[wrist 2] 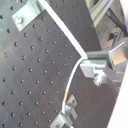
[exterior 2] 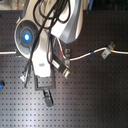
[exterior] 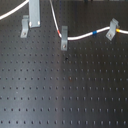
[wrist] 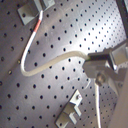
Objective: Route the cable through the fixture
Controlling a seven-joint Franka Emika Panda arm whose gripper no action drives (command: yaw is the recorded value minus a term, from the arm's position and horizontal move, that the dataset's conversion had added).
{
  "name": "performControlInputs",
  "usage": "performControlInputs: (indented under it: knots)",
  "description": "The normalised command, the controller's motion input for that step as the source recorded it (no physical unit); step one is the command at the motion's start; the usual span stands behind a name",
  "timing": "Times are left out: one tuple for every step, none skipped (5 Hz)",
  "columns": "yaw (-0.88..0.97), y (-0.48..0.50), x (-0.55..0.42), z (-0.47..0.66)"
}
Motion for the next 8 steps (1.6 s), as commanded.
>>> performControlInputs:
  knots:
    - [0.0,-0.025,-0.189,0.25]
    - [0.32,0.167,-0.489,0.52]
    - [0.49,0.164,-0.374,0.45]
    - [0.63,0.031,-0.438,0.25]
    - [0.54,0.07,-0.462,0.0]
    - [0.55,0.096,-0.431,0.0]
    - [0.52,0.093,-0.241,0.21]
    - [0.45,0.12,-0.255,0.14]
